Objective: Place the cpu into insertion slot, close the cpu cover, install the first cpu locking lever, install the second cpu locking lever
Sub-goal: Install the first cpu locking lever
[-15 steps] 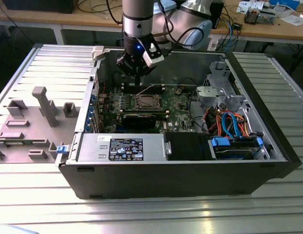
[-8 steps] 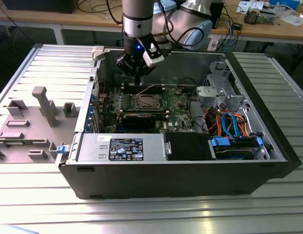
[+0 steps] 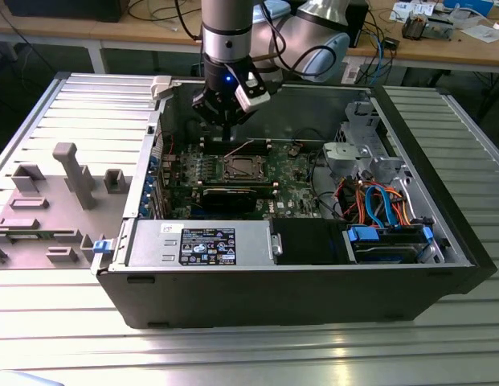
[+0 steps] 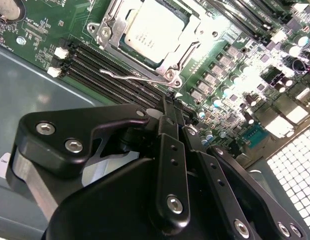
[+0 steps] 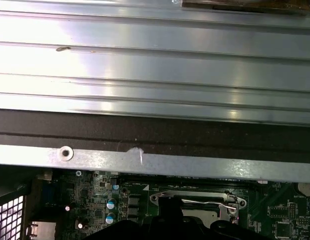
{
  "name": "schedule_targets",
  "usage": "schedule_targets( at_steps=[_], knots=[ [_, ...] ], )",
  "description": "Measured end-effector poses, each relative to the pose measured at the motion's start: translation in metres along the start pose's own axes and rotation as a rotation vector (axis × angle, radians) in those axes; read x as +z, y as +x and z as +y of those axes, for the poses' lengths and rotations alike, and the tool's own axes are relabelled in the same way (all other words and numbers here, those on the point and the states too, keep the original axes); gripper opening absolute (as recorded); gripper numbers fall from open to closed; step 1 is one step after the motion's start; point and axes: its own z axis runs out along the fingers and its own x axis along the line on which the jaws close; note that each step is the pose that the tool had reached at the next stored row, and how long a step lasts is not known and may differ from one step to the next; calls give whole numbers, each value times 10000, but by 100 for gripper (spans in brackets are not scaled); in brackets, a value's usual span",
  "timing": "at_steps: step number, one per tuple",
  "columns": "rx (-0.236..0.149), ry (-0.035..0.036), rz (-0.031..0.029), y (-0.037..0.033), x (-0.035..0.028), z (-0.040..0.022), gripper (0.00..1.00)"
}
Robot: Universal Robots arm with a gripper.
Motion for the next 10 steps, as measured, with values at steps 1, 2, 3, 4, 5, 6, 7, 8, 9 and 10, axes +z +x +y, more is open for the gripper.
schedule_targets(
  at_steps=[1,2,3,4,5,6,7,8,9,10],
  knots=[
    [4,-40,-3,0,3,-1,11],
    [5,-47,-3,0,4,-1,11],
    [6,-46,-2,0,5,-2,11],
    [7,-47,-3,0,8,-2,11],
    [5,-46,-2,-1,10,-2,11],
    [3,-49,-2,-4,13,-2,11],
    [3,-51,-3,-9,16,-3,11],
    [5,-54,-3,-17,21,-3,11],
    [5,-62,-4,-24,29,-4,11],
    [6,-68,-4,-32,37,-5,11]
  ],
)
